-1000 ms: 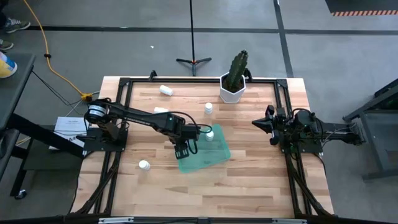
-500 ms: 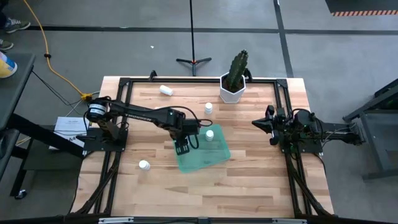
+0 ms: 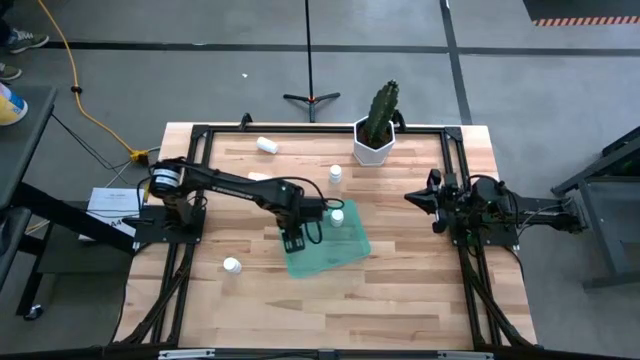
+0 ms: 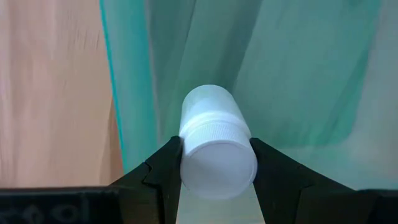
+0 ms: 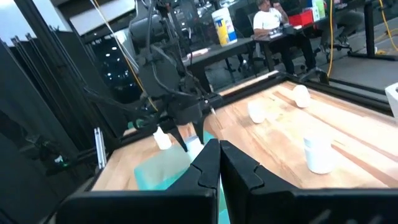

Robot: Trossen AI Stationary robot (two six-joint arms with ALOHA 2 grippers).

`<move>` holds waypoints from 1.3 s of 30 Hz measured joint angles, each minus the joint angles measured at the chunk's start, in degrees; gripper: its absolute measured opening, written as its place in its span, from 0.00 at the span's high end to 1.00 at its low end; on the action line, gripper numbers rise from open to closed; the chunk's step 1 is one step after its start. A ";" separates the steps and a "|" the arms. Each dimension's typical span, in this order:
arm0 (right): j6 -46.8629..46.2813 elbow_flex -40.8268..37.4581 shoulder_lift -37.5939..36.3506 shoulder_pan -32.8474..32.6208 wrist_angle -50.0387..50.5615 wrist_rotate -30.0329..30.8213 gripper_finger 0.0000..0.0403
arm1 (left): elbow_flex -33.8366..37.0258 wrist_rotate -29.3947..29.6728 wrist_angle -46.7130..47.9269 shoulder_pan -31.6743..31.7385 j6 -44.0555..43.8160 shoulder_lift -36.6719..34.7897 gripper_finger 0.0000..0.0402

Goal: Pick and place pill bottles into a basket
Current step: Put the white pill bottle into the green bin

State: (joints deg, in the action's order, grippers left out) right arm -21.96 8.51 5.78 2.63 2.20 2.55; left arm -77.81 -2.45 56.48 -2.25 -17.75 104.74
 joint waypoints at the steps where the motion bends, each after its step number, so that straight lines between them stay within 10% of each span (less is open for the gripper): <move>1: -0.06 0.01 0.21 0.00 -0.09 0.08 1.00 | 0.04 -0.03 1.10 0.01 -0.04 0.03 0.52; 39: -0.07 0.02 0.19 0.03 0.34 0.10 1.00 | -3.20 -1.21 9.15 0.01 0.73 -0.43 0.40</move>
State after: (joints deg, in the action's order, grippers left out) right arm -22.03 8.54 5.98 2.66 2.55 2.65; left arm -81.01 -3.66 65.62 -2.24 -17.02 104.31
